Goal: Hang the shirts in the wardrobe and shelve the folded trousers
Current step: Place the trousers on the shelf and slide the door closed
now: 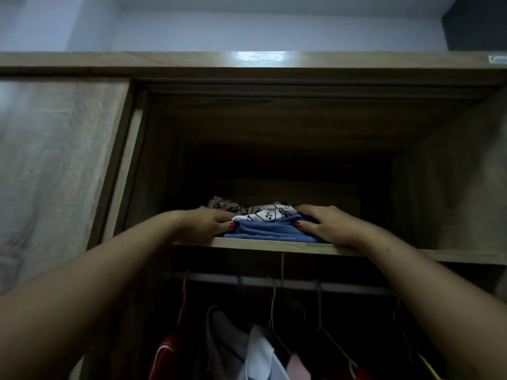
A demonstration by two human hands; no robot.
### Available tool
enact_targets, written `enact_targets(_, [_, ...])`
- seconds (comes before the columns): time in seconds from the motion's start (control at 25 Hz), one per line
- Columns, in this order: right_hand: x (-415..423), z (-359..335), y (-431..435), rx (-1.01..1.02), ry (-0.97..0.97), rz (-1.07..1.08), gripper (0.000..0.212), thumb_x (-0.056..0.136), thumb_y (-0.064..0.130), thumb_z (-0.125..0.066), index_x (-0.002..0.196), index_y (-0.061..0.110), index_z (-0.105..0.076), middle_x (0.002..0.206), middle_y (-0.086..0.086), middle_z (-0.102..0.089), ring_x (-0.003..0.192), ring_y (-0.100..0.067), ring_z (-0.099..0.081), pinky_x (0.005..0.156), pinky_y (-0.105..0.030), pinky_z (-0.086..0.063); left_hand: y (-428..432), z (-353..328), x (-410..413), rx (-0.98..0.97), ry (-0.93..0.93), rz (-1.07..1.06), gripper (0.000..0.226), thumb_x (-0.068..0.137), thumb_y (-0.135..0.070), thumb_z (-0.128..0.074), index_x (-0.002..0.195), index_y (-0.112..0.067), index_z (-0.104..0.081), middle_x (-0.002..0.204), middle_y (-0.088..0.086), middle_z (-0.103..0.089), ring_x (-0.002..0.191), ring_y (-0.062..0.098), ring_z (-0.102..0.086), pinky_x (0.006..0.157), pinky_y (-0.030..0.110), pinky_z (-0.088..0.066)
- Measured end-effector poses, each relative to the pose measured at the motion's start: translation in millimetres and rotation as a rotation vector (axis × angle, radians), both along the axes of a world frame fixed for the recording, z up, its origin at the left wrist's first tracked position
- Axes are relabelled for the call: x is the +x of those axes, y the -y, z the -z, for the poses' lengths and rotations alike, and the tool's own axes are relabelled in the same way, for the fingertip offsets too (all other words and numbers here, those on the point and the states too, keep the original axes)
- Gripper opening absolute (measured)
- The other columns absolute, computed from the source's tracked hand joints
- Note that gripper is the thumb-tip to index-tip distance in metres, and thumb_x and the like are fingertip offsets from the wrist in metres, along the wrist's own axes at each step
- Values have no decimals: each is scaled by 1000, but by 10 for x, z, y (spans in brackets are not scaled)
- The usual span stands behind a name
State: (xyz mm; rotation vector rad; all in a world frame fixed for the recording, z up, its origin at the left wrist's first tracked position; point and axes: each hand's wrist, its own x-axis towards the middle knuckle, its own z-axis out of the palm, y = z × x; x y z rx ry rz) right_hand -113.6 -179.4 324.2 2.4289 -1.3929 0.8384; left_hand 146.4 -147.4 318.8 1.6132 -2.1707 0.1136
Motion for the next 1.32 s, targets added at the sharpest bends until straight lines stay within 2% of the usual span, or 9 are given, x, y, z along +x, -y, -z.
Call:
enact_targets(0.16, [81,7,97,52,32,29,51,95,39,-47,143,31,-34,141,-3,-48,120,-18,-51,101,-35,-43,63,-16,54,155,-187,35,41,103,-26,-33,144,-30,-36,143,2,-44,125,19,-44,113,42,-31])
enact_targets(0.32, [80,40,66,24,64,45,49,94,41,-49,141,31,-38,136,-3,-51,114,-17,-53,96,-34,-45,7,38,4,93,-279,54,41,102,-27,-37,143,-29,-38,145,3,-44,127,20,-44,113,42,-32])
enact_targets(0.52, [113,293,-197,-327,136,20,40,93,31,-51,132,22,-50,131,-2,-54,109,-11,-51,90,-29,-44,-370,398,120,-349,19,-75,44,101,-42,-29,140,-30,-44,145,0,-47,131,19,-44,108,43,-37])
enact_targets(0.64, [272,808,-483,-648,267,-309,32,90,15,-53,121,13,-58,128,-6,-56,121,-16,-51,104,-31,-40,-743,937,422,-722,169,-47,50,97,-38,-30,143,-24,-43,152,2,-40,143,21,-30,115,50,-29])
enact_targets(0.72, [599,1437,-669,-625,302,-527,27,87,9,-54,113,6,-61,117,-9,-60,114,-20,-54,100,-30,-42,-1041,1466,684,-878,216,-59,52,93,-28,-37,143,-13,-43,153,10,-36,145,26,-24,117,51,-24])
enact_targets(0.84, [1264,2610,-875,-384,176,-754,22,89,10,-52,107,2,-64,108,-11,-62,103,-26,-58,94,-34,-45,-1398,2307,1132,-852,175,-215,52,99,-17,-43,148,-8,-30,158,15,-21,149,28,-10,120,50,-15])
enact_targets(1.04, [2137,4339,-1078,-225,-320,-938,23,85,13,-55,106,8,-64,110,-9,-64,94,-23,-61,74,-33,-50,-1552,3408,1850,-558,147,-420,60,103,-33,-32,153,-12,-7,162,12,0,150,25,3,121,51,-7])
enact_targets(1.2, [2500,5070,-1055,-113,-587,-947,29,86,24,-42,98,15,-67,102,0,-66,87,-17,-63,61,-26,-44,-1485,3903,2072,-474,251,-347,62,102,-37,-33,152,-12,-5,160,11,1,149,31,1,121,52,-9])
enact_targets(1.32, [2560,5359,-1023,-107,-674,-849,32,88,23,-37,101,14,-65,106,-3,-63,92,-21,-61,64,-32,-52,-1397,4081,2106,-475,280,-335,64,103,-38,-35,151,-10,-5,159,11,3,148,33,4,120,54,-8])
